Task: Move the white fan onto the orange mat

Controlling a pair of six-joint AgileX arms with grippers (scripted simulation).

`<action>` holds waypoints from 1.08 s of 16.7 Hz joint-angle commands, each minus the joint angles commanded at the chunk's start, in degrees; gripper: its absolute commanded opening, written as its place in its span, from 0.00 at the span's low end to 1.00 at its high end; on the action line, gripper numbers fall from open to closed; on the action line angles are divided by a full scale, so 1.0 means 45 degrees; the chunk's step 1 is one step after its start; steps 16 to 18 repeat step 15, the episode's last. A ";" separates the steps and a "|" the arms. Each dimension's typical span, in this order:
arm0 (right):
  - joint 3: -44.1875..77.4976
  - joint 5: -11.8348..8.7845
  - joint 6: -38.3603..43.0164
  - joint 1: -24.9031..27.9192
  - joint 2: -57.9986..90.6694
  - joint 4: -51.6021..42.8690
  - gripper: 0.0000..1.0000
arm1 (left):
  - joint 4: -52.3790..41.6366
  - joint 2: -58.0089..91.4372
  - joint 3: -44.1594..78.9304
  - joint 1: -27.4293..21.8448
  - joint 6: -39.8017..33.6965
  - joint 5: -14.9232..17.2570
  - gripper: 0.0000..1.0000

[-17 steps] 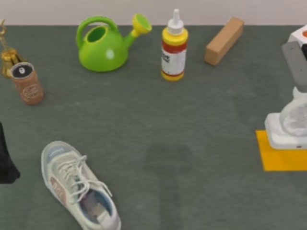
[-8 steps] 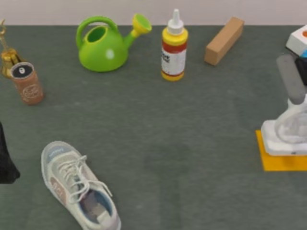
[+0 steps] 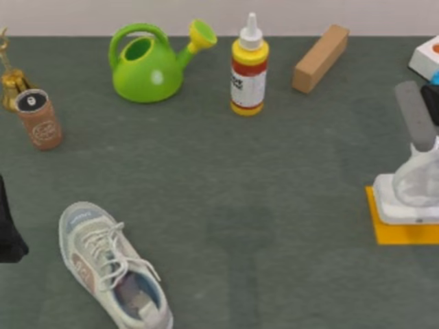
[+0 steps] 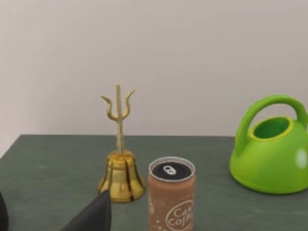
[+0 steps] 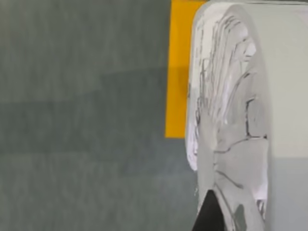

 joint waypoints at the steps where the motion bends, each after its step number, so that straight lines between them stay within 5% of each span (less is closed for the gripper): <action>1: 0.0000 0.0000 0.0000 0.0000 0.0000 0.0000 0.38 | 0.0000 0.0000 0.0000 0.0000 0.0000 0.0000 1.00; 9: 0.0000 0.0000 0.0000 0.0000 0.0000 0.0000 0.98 | 0.0000 0.0000 0.0000 0.0000 0.0000 0.0000 1.00; 18: 0.0000 0.0000 0.0000 0.0000 0.0000 0.0000 1.00 | 0.0000 0.0000 0.0000 0.0000 0.0000 0.0000 1.00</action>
